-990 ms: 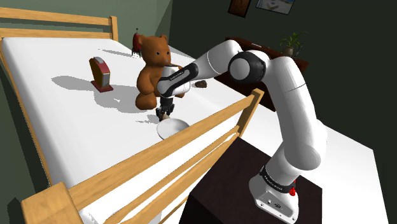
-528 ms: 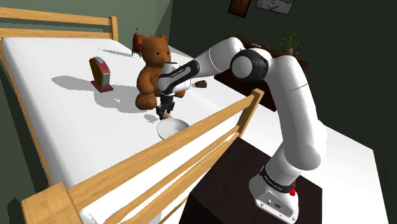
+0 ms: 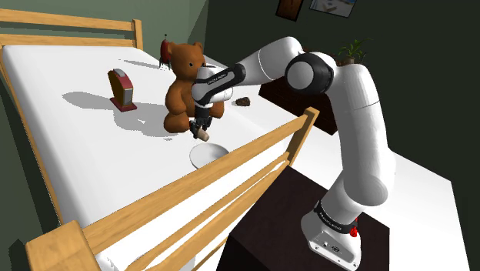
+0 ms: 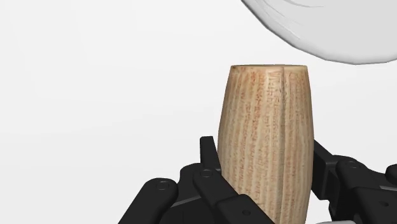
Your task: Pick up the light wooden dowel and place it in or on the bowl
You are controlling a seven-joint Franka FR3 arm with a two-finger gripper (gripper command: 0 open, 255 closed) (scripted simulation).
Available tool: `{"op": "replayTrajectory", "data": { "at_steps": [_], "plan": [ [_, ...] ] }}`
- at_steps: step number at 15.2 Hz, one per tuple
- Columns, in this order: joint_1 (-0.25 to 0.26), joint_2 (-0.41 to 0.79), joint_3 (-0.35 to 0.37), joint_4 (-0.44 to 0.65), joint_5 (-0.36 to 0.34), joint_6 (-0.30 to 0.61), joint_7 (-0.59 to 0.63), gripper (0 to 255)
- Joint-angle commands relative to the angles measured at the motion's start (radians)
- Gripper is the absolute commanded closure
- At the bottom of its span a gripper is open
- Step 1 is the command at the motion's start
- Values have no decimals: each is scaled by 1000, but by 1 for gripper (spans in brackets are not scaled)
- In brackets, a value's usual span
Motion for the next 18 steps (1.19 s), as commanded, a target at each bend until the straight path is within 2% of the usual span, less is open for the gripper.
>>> {"op": "replayTrajectory", "data": {
  "at_steps": [1,15,18],
  "plan": [
    [0,-19,0,-5,0,-15,1,255],
    [0,-126,-2,17,-5,-143,12,255],
    [14,-237,4,-167,-1,-68,25,255]
  ]
}}
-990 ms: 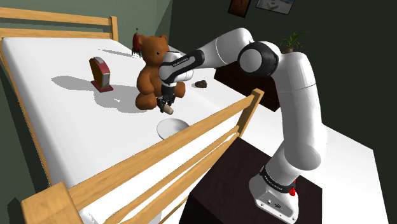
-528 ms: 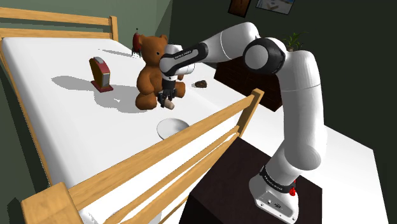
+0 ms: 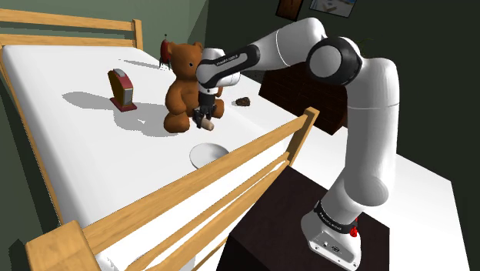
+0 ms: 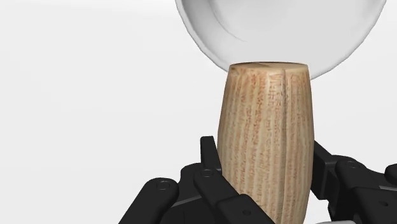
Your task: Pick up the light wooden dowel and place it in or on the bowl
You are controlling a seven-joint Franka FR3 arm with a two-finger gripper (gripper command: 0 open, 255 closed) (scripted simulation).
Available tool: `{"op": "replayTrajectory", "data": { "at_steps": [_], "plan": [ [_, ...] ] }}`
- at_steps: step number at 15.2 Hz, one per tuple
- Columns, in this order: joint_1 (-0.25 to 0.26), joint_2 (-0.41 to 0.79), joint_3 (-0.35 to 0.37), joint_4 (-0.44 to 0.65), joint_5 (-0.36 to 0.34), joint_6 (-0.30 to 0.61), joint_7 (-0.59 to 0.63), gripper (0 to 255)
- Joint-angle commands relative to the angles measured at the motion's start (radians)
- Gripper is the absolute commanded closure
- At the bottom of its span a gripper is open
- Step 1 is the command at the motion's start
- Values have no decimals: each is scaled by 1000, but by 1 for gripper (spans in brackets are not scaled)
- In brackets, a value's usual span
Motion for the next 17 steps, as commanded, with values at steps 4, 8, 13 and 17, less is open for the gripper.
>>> {"op": "replayTrajectory", "data": {
  "at_steps": [4,8,13,17],
  "plan": [
    [23,-171,13,-274,8,106,24,255],
    [43,-295,28,-464,18,174,48,255],
    [71,-444,54,-678,39,243,83,255],
    [78,-439,61,-725,46,295,86,255]
  ]
}}
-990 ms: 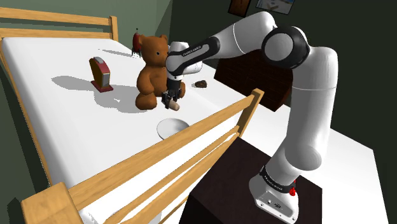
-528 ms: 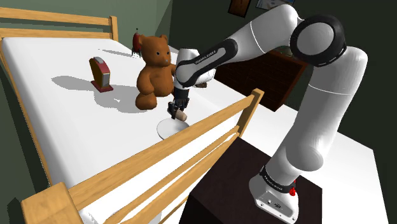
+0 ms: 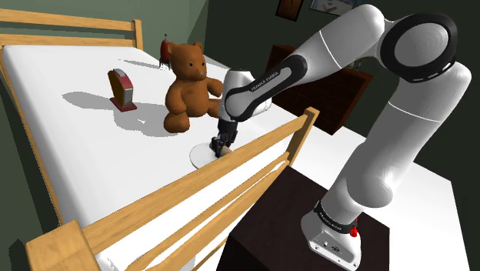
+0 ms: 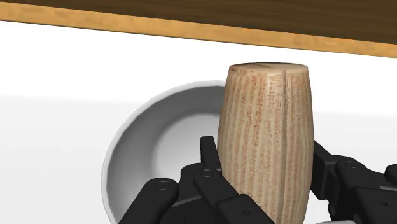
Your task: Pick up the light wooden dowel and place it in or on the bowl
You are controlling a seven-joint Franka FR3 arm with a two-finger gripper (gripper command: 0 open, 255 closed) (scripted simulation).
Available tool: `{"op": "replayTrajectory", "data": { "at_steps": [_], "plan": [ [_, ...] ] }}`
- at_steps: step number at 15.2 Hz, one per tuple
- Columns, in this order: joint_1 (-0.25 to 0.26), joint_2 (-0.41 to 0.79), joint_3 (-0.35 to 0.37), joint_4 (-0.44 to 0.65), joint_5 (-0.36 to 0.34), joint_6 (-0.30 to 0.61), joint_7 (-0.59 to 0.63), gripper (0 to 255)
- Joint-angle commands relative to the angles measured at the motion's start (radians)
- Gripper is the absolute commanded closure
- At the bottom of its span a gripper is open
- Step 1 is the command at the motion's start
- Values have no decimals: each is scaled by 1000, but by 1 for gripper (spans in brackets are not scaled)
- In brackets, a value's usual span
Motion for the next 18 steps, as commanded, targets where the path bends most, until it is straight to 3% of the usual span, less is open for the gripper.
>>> {"op": "replayTrajectory", "data": {
  "at_steps": [1,9,17,18],
  "plan": [
    [1,20,1,-8,2,28,-2,255],
    [2,121,2,-15,8,137,-13,255],
    [2,125,3,-15,8,141,-14,255],
    [2,125,3,-15,8,141,-14,0]
  ]
}}
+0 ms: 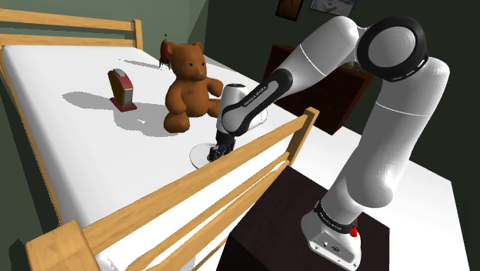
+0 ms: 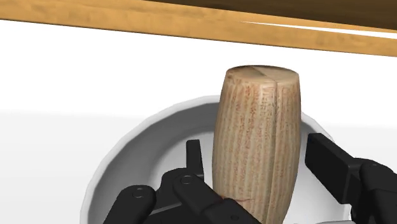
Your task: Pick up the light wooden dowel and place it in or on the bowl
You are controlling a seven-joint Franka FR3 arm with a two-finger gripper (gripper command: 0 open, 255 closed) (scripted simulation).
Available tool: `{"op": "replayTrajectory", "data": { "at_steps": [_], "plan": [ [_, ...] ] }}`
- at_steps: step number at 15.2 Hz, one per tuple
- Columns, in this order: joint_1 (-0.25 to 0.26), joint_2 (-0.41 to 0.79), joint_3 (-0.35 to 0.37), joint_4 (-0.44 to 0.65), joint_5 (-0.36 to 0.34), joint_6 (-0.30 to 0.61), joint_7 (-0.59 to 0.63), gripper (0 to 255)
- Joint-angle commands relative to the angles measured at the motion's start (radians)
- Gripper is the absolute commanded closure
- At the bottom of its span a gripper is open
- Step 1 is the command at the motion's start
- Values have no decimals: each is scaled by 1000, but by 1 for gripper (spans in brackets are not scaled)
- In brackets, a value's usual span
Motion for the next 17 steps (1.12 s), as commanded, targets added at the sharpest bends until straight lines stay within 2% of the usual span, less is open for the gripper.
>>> {"op": "replayTrajectory", "data": {
  "at_steps": [1,5,9,17],
  "plan": [
    [0,0,0,0,0,0,0,0],
    [0,0,0,0,0,0,0,0],
    [-7,-111,-6,20,-9,-131,6,0],
    [-7,-111,-6,20,-9,-131,6,0]
  ]
}}
